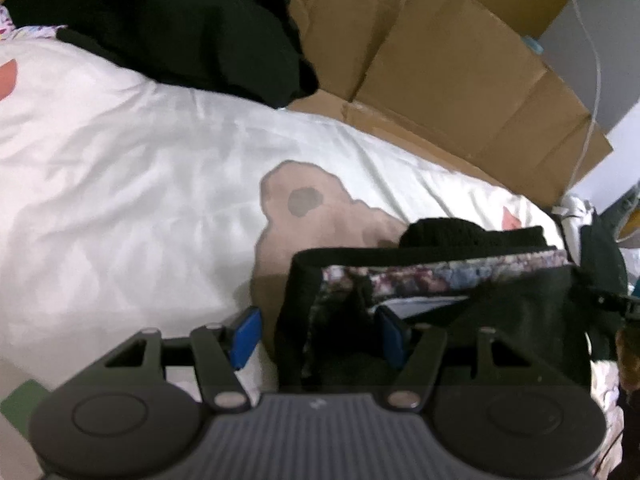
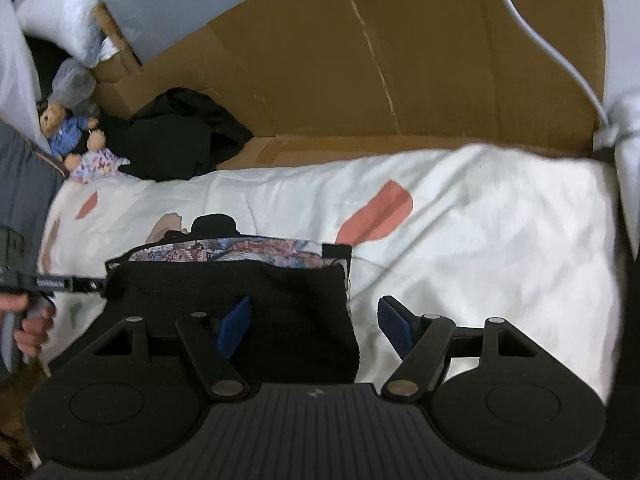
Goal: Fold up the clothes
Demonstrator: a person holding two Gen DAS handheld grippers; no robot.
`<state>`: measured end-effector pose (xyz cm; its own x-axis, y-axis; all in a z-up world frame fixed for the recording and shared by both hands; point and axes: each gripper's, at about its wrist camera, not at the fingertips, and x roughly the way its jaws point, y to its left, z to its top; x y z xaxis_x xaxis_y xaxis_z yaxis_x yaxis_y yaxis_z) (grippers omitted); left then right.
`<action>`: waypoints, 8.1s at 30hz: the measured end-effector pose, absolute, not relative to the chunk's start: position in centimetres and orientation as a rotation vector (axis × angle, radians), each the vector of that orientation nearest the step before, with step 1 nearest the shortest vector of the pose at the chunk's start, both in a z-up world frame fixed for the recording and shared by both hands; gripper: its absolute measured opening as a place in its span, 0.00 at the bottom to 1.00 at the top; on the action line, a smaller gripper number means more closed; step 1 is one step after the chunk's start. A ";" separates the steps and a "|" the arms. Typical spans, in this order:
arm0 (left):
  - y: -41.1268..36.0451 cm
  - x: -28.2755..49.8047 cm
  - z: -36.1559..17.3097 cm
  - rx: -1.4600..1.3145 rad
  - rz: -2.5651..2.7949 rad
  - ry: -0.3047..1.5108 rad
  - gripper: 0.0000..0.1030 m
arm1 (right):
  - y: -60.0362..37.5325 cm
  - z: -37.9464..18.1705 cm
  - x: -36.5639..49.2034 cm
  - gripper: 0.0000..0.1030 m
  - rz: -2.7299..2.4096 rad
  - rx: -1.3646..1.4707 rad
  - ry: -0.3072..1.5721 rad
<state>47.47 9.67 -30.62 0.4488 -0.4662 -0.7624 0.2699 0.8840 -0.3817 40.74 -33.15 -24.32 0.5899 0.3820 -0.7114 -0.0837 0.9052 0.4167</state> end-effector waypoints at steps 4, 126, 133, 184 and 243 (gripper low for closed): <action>10.4 47.2 -29.8 -0.255 -0.501 0.948 0.63 | -33.5 -25.1 40.5 0.73 0.303 0.409 0.905; 12.7 35.2 -24.3 -0.281 -0.178 1.188 0.57 | -32.8 -21.4 28.2 0.47 0.101 0.635 1.012; 12.0 33.1 -25.4 -0.267 -0.189 1.202 0.55 | -32.5 -22.2 25.6 0.47 0.114 0.666 0.995; 11.6 28.7 -28.1 -0.770 0.124 1.194 0.46 | -32.4 -25.6 20.2 0.55 -0.032 1.035 0.900; 13.8 34.0 -22.1 -0.460 0.005 1.179 0.48 | -30.3 -30.0 21.7 0.13 -0.126 1.147 0.815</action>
